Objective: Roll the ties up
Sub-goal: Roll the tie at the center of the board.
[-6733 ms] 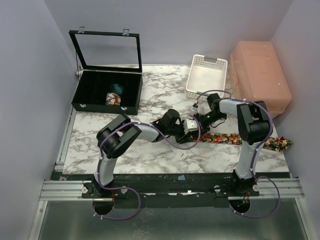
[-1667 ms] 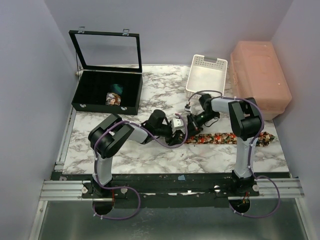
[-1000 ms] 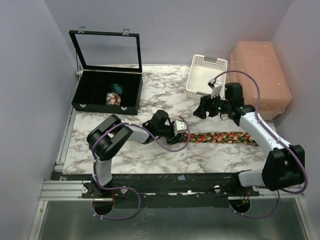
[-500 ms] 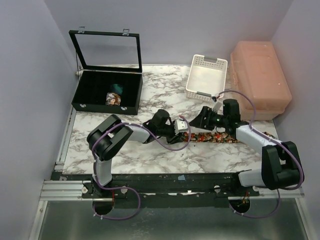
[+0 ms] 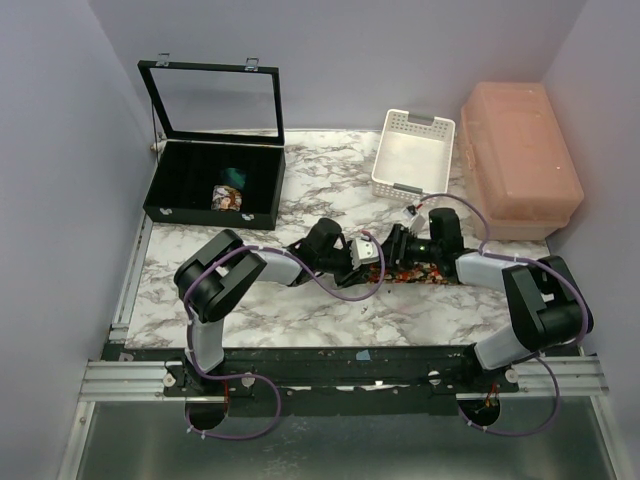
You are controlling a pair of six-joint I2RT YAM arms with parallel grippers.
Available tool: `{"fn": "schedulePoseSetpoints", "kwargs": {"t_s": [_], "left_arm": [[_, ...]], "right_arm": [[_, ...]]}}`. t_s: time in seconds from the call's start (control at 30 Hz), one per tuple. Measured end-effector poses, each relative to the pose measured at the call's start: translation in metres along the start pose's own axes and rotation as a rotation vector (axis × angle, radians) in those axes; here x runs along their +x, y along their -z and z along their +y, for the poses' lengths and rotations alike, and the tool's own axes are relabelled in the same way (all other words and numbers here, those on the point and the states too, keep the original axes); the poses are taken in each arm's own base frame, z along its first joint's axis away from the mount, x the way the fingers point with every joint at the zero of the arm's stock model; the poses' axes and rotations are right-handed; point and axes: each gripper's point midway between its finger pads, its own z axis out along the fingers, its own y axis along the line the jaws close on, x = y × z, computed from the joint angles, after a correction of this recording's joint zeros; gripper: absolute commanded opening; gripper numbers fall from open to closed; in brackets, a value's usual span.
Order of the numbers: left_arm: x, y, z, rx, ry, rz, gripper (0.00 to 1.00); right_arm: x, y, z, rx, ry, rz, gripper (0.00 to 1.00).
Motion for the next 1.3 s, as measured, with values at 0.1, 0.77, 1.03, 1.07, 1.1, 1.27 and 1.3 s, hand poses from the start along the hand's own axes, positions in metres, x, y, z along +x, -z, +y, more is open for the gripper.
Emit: {"fn": "schedulePoseSetpoints", "kwargs": {"t_s": [0.1,0.77,1.03,1.07,1.1,1.27,1.3], "left_arm": [[0.000,0.000,0.000,-0.002,-0.006,0.001,0.25],[-0.003,-0.003,0.009,-0.024,-0.026,0.030,0.25],[-0.004,-0.005,0.010,-0.022,-0.042,0.032,0.25],[-0.004,-0.005,0.010,-0.022,-0.042,0.031,0.25],[-0.004,-0.006,0.010,-0.022,-0.041,0.032,0.25],[-0.005,-0.007,0.011,-0.021,-0.040,0.033,0.25],[-0.005,-0.007,0.012,-0.021,-0.040,0.033,0.25]], "right_arm": [[0.003,-0.004,0.000,0.007,0.019,0.006,0.53],[0.003,-0.024,-0.025,0.277,0.183,0.007,0.57],[-0.001,-0.014,-0.044,0.422,0.193,-0.001,0.52],[-0.001,-0.014,-0.044,0.422,0.192,-0.001,0.49],[-0.001,-0.014,-0.043,0.420,0.190,-0.001,0.47],[0.001,-0.016,-0.037,0.389,0.175,0.006,0.31],[0.001,-0.016,-0.035,0.381,0.177,0.006,0.24]]}}
